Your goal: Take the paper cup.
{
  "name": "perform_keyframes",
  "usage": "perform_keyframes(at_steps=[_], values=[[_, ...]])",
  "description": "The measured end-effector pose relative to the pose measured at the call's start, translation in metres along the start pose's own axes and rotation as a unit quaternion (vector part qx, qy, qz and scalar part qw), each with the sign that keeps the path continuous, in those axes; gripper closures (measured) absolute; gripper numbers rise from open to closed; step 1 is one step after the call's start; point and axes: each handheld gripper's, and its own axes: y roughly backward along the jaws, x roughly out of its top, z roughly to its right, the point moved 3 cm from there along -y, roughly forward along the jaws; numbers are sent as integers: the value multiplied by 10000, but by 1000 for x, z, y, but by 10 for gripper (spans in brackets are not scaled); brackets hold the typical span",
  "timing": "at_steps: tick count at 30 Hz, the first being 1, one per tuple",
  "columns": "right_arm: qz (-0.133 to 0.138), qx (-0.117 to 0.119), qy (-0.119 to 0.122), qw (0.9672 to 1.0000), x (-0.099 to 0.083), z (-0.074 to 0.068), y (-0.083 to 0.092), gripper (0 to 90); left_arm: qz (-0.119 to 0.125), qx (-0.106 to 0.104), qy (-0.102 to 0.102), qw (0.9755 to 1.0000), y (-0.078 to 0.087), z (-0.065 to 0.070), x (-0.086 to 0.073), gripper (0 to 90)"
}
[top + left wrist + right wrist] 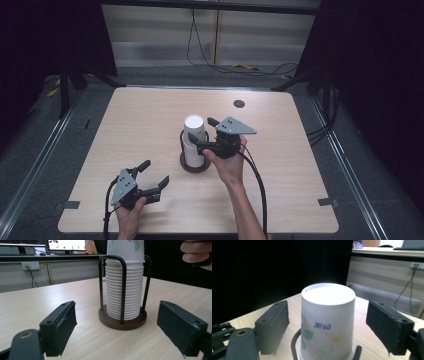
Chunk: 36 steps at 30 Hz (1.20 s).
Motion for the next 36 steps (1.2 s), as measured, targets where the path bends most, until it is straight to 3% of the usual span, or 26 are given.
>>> perform_keyframes(at_steps=[7,10,18,36], values=[[-82,-38,10,10000,0,3,-10,217,-16,-4,-33,10000,0,0,0,156],[-59,68,-51,9999,1,5,-13,224,3,6,3,10000,0,0,0,156],[-242,75,48,9997,2,3,-24,251,6,6,15,10000,0,0,0,156],[-302,83,-38,9995,4,4,-30,329,-10,12,0,10000,0,0,0,156]])
